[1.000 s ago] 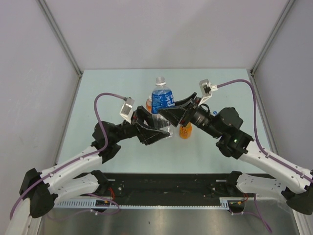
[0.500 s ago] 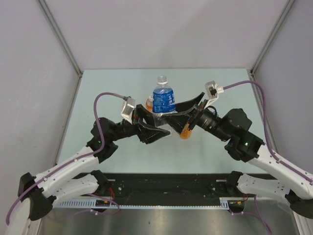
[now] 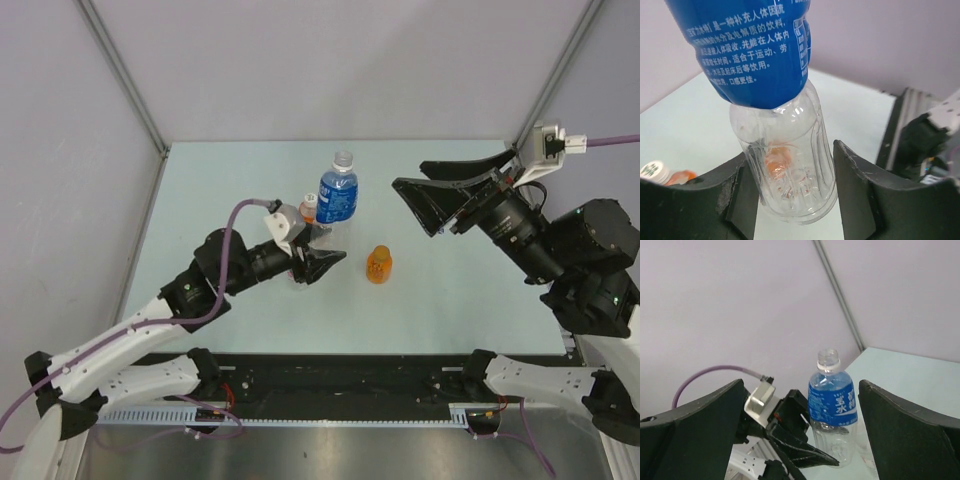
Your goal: Fold the napkin into a case and place the utensils inside
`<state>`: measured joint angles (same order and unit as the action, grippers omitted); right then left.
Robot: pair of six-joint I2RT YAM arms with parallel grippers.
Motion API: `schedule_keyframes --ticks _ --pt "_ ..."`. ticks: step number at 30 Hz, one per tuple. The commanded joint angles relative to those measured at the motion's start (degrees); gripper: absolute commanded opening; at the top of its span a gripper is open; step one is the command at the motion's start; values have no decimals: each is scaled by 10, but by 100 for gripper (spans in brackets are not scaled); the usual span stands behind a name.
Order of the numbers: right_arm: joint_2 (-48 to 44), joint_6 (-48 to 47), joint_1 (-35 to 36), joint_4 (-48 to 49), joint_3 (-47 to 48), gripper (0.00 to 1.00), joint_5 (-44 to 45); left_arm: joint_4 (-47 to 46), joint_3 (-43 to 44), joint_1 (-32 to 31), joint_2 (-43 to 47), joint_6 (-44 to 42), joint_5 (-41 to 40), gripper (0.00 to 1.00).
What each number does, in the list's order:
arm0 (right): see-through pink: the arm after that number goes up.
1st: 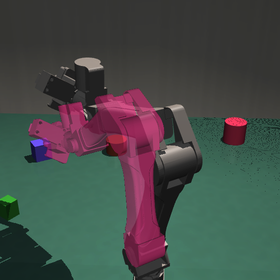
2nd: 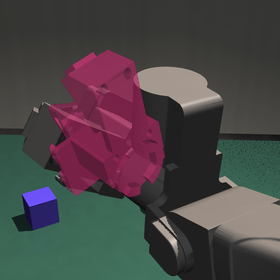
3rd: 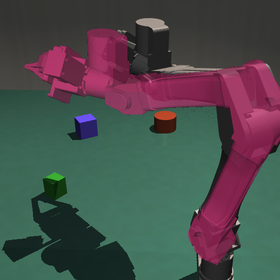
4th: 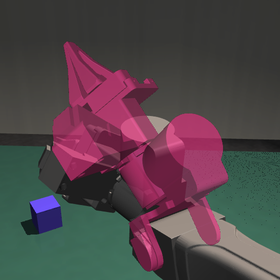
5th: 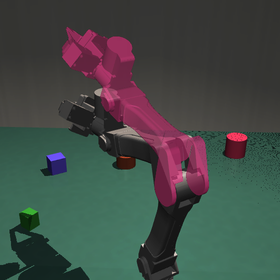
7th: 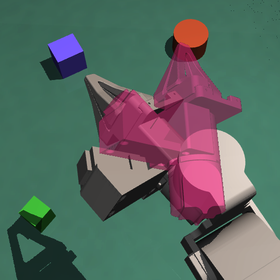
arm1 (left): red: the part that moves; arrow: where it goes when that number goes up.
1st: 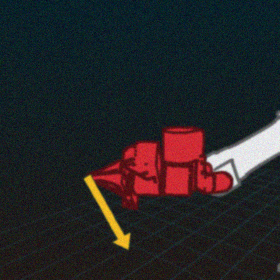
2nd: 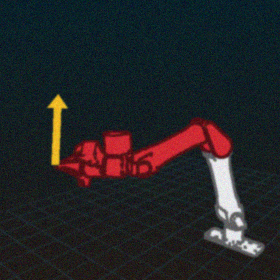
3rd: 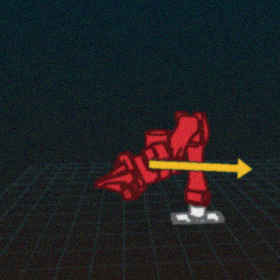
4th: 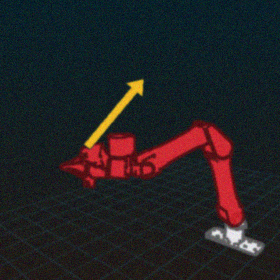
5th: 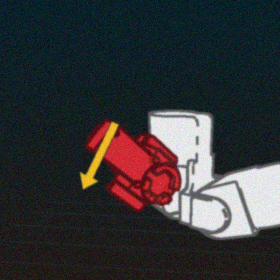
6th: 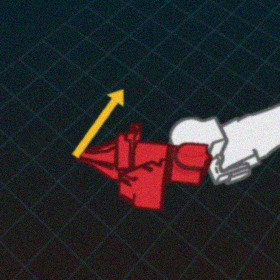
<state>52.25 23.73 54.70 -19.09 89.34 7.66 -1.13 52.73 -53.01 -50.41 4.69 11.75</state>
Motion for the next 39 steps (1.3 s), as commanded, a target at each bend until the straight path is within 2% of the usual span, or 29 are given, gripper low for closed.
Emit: schedule_keyframes --ticks 1,6,10,15,27,35,39 --pt "53 -26 3 -74 41 98 49 67 32 -45 -24 -100 -181 0" --pt "102 -42 1 -112 79 89 66 48 14 -106 -35 -151 -286 0" --pt "144 -56 -6 -162 113 81 68 46 6 -137 -33 -182 -322 0" --pt "160 -47 -29 -186 131 74 27 41 0 -154 -28 -209 -347 0" --pt "153 -40 -39 -185 110 55 3 44 -6 -155 -24 -217 -351 0" --pt "156 -34 -45 -180 99 50 -21 42 -2 -161 -28 -218 -352 0" --pt "162 -33 -46 -179 100 55 -27 41 -3 -163 -31 -220 -352 0"
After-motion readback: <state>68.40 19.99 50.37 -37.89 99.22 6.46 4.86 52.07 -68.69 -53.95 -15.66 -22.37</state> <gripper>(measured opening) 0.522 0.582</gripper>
